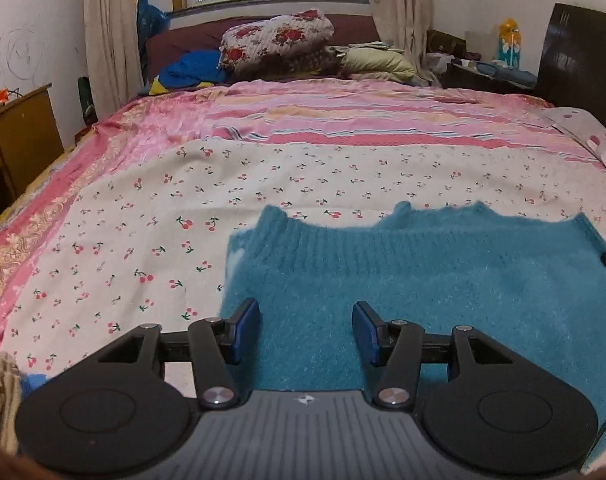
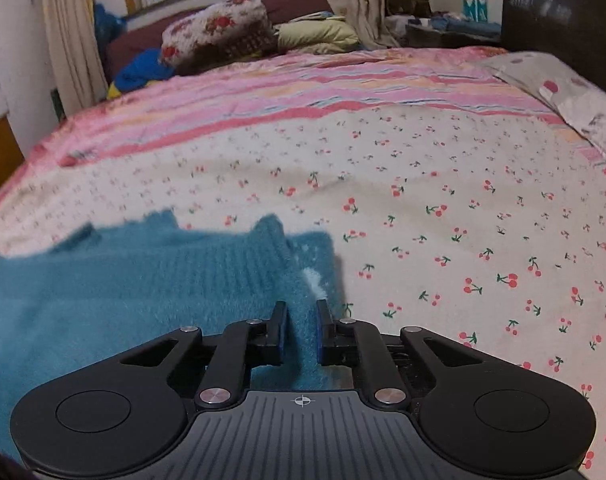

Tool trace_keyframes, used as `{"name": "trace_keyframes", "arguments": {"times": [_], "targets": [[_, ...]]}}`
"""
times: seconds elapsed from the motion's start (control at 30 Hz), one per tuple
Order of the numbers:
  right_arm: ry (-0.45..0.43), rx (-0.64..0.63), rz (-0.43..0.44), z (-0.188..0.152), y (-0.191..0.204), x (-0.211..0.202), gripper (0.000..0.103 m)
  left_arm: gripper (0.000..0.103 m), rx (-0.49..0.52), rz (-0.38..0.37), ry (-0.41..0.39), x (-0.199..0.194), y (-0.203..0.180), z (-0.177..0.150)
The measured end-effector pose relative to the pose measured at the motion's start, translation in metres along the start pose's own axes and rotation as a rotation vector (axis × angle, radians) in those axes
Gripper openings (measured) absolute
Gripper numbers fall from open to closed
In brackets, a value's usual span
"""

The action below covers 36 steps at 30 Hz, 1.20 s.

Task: Fold small clothes
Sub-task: 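Open both tools and release the folded hem onto the sweater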

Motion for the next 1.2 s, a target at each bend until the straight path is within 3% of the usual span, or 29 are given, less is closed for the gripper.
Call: {"name": "trace_keyframes", "arguments": {"times": [0.17, 0.27, 0.37, 0.43, 0.5, 0.6, 0.73, 0.8, 0.9, 1.13, 1.2], "targets": [[-0.039, 0.024, -0.013, 0.006, -0.003, -0.021, 0.022, 0.057, -0.055, 0.041, -0.029, -0.018, 0.013, -0.004], [-0.113, -0.051, -0.055, 0.005, 0.009, -0.038, 0.022, 0.057, -0.056, 0.069, 0.002, -0.016, 0.020, -0.014], [-0.132, -0.103, -0.049, 0.000, 0.020, -0.045, 0.022, 0.058, -0.058, 0.076, 0.007, -0.017, 0.023, -0.023], [-0.075, -0.158, -0.094, -0.006, 0.022, -0.032, 0.023, 0.058, -0.068, 0.084, 0.012, -0.018, 0.025, -0.025], [0.007, -0.132, -0.104, -0.010, 0.015, -0.016, 0.023, 0.058, -0.078, 0.084, 0.019, -0.020, 0.027, -0.025], [-0.016, -0.095, -0.096, -0.006, 0.013, -0.024, 0.023, 0.058, -0.095, 0.088, 0.016, -0.027, 0.030, -0.027], [-0.085, -0.148, -0.099, -0.003, 0.024, -0.045, 0.023, 0.058, -0.109, 0.085, 0.015, -0.038, 0.036, -0.034], [-0.067, -0.171, -0.086, -0.008, 0.029, -0.044, 0.023, 0.058, -0.122, 0.078, 0.028, -0.040, 0.038, -0.039], [0.011, -0.240, -0.142, -0.019, 0.035, -0.024, 0.024, 0.059, -0.126, 0.076, 0.043, -0.038, 0.040, -0.042], [-0.067, -0.218, -0.088, -0.015, 0.052, -0.051, 0.026, 0.058, -0.165, 0.069, 0.036, -0.050, 0.045, -0.048], [-0.044, -0.234, -0.066, -0.019, 0.058, -0.047, 0.026, 0.058, -0.190, 0.057, 0.049, -0.050, 0.048, -0.054]]}}
Point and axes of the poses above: each gripper's, at about its wrist camera, not at the fingertips, and x roughly the way its jaws point, y to its left, z to its top, the point moved 4 cm from there along x, roughly the way its jaws point, and after that the axes turned 2 degrees about z, right-handed, at the moved point
